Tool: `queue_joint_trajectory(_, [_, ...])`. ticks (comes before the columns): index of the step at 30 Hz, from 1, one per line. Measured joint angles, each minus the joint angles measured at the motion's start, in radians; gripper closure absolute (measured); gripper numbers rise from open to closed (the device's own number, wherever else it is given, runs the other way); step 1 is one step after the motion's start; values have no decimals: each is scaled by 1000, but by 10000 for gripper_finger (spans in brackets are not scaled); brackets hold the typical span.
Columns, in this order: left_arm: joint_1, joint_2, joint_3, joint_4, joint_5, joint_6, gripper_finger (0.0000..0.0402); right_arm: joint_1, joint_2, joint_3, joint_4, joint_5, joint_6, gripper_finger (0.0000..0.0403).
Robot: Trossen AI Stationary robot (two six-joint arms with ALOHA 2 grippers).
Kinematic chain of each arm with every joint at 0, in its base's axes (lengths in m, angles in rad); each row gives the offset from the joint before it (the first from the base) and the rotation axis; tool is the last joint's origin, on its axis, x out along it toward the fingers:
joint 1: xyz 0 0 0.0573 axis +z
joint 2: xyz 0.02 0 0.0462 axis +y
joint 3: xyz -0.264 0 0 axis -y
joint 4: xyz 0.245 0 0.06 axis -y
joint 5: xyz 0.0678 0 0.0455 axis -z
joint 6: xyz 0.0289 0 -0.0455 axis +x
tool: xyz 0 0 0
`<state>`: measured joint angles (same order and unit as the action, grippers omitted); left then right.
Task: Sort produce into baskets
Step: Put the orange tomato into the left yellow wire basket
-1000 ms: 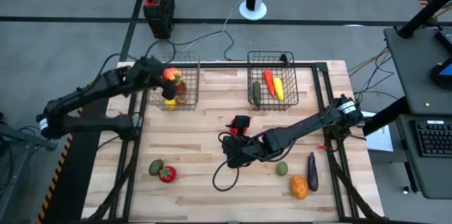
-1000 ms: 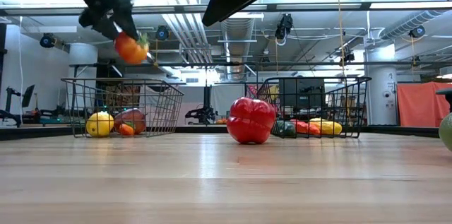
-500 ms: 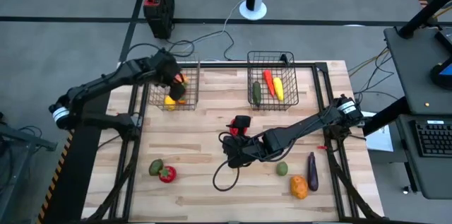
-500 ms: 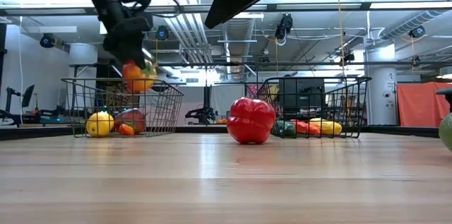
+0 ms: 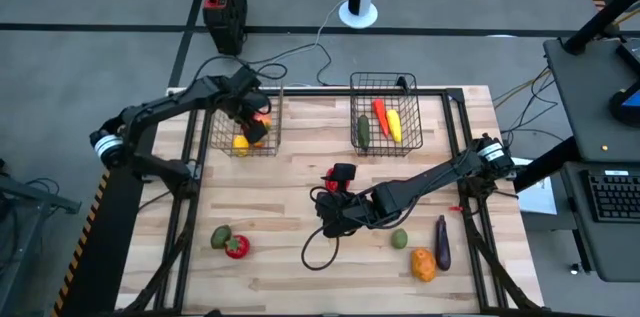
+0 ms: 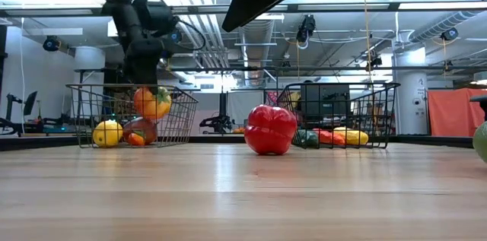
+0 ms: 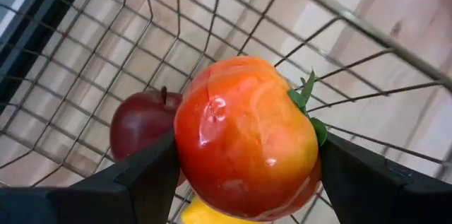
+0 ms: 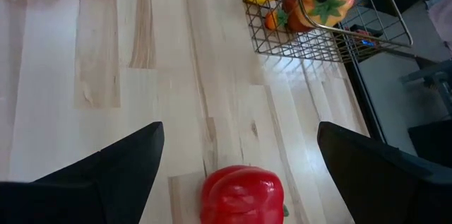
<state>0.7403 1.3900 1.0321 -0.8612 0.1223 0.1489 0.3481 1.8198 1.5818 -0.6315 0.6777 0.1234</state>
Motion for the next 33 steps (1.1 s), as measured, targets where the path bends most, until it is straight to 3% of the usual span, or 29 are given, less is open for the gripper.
queue_joint_trajectory(9, [38, 58, 0, 0, 2, 2, 122, 0, 0, 0, 0, 0, 0, 37])
queue_joint_trajectory(16, [61, 80, 0, 0, 150, 37, 122, 0, 0, 0, 0, 0, 0, 37])
queue_joint_trajectory(33, [74, 109, -1, 40, 149, 45, 110, 0, 0, 0, 1, 1, 0, 37])
